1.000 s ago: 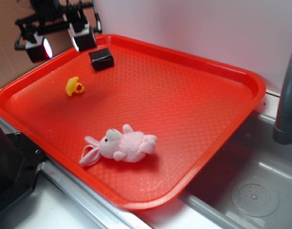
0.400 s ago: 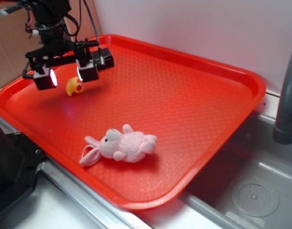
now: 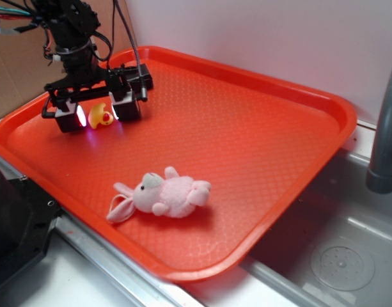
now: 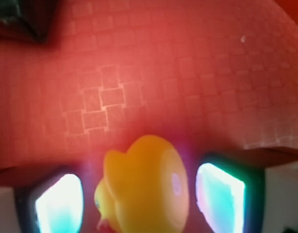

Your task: Grab the yellow duck.

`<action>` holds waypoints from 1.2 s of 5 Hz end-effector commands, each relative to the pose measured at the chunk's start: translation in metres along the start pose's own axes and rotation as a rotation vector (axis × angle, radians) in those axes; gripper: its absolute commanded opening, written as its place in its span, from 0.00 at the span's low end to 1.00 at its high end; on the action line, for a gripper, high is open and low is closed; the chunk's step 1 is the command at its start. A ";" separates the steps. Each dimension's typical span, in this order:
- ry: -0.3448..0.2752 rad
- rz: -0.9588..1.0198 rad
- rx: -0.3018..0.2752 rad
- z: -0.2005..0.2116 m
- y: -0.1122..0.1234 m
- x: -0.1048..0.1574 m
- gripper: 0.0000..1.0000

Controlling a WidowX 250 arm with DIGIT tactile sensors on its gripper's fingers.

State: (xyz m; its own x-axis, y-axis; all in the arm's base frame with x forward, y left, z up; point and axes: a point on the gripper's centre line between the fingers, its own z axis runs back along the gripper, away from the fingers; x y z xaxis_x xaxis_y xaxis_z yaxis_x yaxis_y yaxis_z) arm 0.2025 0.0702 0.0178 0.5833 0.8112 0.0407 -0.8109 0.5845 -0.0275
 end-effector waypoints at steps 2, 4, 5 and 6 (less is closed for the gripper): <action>-0.070 -0.020 0.027 0.022 0.000 0.011 0.00; -0.060 -0.418 0.006 0.100 -0.032 -0.020 0.00; -0.016 -0.571 0.000 0.130 -0.043 -0.044 0.00; -0.002 -0.642 -0.039 0.167 -0.045 -0.061 0.00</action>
State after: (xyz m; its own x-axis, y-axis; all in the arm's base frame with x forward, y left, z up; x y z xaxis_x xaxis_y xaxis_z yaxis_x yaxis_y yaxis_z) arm 0.1951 -0.0154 0.1699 0.9488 0.3156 0.0147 -0.3152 0.9488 -0.0208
